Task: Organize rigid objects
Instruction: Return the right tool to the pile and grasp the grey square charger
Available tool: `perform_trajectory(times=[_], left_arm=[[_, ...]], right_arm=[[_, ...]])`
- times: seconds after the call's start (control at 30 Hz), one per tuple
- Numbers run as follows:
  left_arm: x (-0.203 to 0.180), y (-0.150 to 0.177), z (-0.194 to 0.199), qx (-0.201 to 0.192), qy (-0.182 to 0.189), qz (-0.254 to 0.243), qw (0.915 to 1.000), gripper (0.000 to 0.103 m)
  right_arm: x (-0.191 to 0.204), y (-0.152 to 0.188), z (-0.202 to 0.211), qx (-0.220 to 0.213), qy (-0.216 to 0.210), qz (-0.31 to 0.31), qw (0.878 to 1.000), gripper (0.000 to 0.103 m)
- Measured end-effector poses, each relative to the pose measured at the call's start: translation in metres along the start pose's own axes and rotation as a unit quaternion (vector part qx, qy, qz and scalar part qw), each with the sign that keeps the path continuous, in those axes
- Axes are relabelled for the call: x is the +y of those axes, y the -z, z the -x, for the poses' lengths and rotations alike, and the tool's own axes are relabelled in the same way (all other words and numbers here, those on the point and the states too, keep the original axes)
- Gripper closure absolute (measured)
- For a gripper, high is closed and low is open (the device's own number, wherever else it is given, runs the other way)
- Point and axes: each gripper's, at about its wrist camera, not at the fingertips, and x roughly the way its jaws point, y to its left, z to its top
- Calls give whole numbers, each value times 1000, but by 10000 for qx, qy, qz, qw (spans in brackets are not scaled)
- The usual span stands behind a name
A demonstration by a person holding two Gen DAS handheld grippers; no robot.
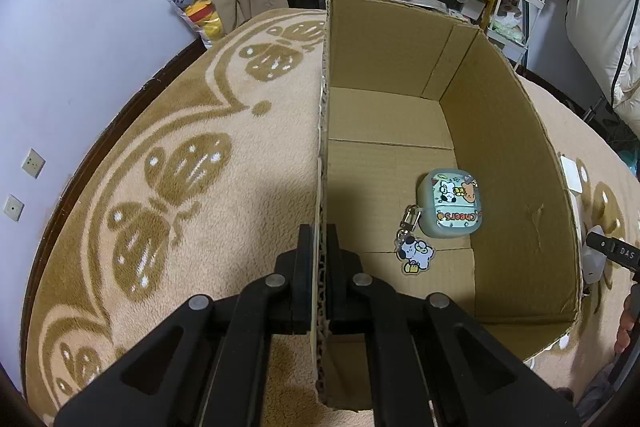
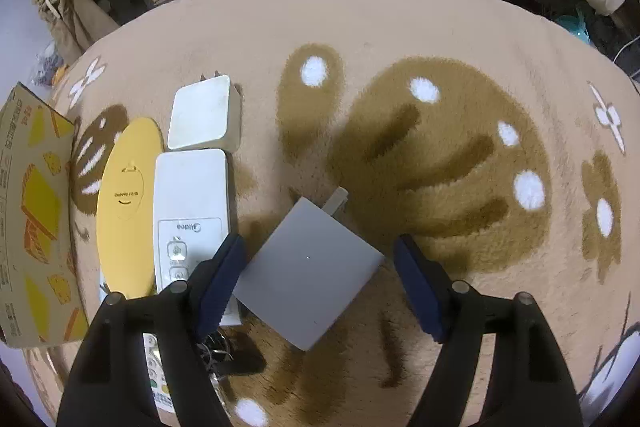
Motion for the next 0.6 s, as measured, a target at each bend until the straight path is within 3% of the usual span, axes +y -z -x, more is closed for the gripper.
perform_trajectory(times=[0.33,0.6], left_arm=[[0,1,0,-17,-45,18,10000,98],[2,1,-1,-18,-59,5,10000,98]], right_arm=[[13,5,-2,37,252,66,9997,25],[30,9,-2,-174,513,480,9974,40]])
